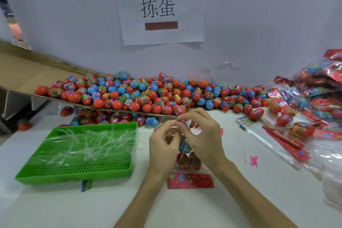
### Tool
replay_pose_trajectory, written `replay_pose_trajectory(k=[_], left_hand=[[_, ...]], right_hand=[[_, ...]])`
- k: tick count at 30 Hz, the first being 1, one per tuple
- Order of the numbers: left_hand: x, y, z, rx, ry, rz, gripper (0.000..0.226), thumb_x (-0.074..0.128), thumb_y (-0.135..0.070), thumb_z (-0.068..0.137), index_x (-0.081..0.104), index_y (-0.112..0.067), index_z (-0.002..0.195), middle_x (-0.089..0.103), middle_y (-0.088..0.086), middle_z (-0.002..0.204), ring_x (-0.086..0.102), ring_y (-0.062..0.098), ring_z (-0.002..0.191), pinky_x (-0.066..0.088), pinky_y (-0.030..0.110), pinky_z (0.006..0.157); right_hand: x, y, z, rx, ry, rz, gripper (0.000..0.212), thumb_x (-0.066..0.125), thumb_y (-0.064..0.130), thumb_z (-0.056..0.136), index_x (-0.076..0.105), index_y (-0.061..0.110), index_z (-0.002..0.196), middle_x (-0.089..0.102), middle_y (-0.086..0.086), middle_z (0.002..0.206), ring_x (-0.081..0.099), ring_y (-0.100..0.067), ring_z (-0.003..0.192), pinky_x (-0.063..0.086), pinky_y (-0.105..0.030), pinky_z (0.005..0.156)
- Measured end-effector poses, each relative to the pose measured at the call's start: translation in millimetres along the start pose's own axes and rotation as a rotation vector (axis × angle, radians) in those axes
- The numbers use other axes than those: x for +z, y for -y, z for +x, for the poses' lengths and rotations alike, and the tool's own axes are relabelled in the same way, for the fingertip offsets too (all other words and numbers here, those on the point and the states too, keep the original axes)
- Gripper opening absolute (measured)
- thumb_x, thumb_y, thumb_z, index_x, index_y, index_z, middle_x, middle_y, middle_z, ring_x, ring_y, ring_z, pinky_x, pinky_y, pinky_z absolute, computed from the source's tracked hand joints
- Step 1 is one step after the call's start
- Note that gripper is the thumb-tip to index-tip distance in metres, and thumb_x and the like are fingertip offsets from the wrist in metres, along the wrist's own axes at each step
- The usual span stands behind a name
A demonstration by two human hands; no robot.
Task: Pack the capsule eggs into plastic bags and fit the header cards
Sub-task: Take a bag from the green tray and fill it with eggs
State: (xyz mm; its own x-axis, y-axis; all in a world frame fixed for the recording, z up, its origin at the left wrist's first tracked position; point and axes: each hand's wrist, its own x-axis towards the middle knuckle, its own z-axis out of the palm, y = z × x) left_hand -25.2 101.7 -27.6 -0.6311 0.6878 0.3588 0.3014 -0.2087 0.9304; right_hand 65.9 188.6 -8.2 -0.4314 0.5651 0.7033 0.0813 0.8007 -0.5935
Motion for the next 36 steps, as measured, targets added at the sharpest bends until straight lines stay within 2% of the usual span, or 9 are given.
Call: replay_pose_trajectory(k=[5,12,18,22,25,28,31,33,36], left_hand=[[0,-2,0,0.014,-0.006,0.016,0.033,0.057,0.008,0.098,0.074,-0.015,0.114,0.078,0.002,0.096,0.076,0.016,0.091,0.062,0.035,0.081],[-1,-3,-1,0.005,0.013,0.007,0.035,0.055,0.008,0.099,0.075,-0.017,0.112,0.079,-0.001,0.099,0.077,0.016,0.093,0.063,0.038,0.081],[1,-9,-2,0.036,0.036,0.02,0.044,0.056,0.008,0.099,0.073,-0.03,0.114,0.079,-0.012,0.099,0.077,0.011,0.092,0.06,0.024,0.078],[1,-6,0,0.001,0.033,0.013,0.035,0.059,0.004,0.1,0.076,-0.022,0.117,0.079,-0.007,0.104,0.077,0.016,0.095,0.062,0.038,0.084],[-3,-6,1,-0.042,0.023,-0.033,0.029,0.06,0.002,0.1,0.077,-0.018,0.111,0.08,-0.002,0.102,0.077,0.015,0.092,0.064,0.041,0.082],[-5,-4,3,-0.114,0.003,-0.063,0.027,0.06,-0.001,0.101,0.077,-0.021,0.105,0.08,-0.001,0.098,0.078,0.015,0.092,0.064,0.04,0.08],[-3,0,5,-0.194,-0.006,-0.084,0.024,0.06,-0.004,0.102,0.076,-0.022,0.104,0.079,0.005,0.101,0.078,0.014,0.092,0.065,0.042,0.078],[-3,3,5,-0.244,-0.008,-0.089,0.023,0.059,-0.003,0.102,0.074,-0.02,0.105,0.079,0.01,0.1,0.078,0.016,0.091,0.064,0.039,0.077],[-2,8,5,-0.274,-0.003,-0.095,0.021,0.058,0.001,0.101,0.072,-0.014,0.106,0.079,0.014,0.095,0.078,0.016,0.089,0.062,0.032,0.074]], right_hand=[[-1,0,2,0.029,-0.012,0.048,0.01,0.08,0.008,0.086,0.077,0.016,0.092,0.064,0.008,0.092,0.061,-0.008,0.085,0.049,-0.015,0.072],[-1,-3,3,0.023,0.011,0.028,0.01,0.075,0.007,0.09,0.073,0.016,0.089,0.062,0.012,0.09,0.059,-0.004,0.087,0.045,-0.011,0.074],[-1,-6,4,0.057,0.058,-0.036,0.011,0.065,0.017,0.097,0.064,0.026,0.09,0.057,0.018,0.091,0.057,-0.006,0.088,0.047,-0.034,0.083],[-1,-8,6,0.127,0.043,-0.035,0.012,0.059,0.02,0.099,0.06,0.027,0.089,0.056,0.02,0.089,0.057,-0.006,0.087,0.039,-0.027,0.086],[-11,-16,15,0.242,-0.032,0.036,0.014,0.058,0.012,0.102,0.06,0.021,0.092,0.059,0.01,0.09,0.056,-0.004,0.087,0.047,-0.019,0.077],[-23,-27,21,0.394,-0.098,0.068,0.012,0.057,0.018,0.104,0.061,0.023,0.093,0.062,0.009,0.09,0.058,0.0,0.083,0.046,-0.01,0.071],[-29,-37,25,0.559,-0.228,0.118,0.014,0.054,0.021,0.105,0.063,0.024,0.095,0.069,0.006,0.088,0.069,-0.006,0.075,0.056,-0.02,0.068],[-35,-42,28,0.715,-0.32,0.192,0.016,0.05,0.019,0.107,0.064,0.014,0.104,0.074,0.001,0.091,0.074,-0.01,0.071,0.059,-0.024,0.062],[-56,-55,40,0.941,-0.494,0.487,0.02,0.044,0.012,0.107,0.059,-0.001,0.102,0.076,-0.011,0.108,0.078,-0.017,0.081,0.062,-0.03,0.074]])
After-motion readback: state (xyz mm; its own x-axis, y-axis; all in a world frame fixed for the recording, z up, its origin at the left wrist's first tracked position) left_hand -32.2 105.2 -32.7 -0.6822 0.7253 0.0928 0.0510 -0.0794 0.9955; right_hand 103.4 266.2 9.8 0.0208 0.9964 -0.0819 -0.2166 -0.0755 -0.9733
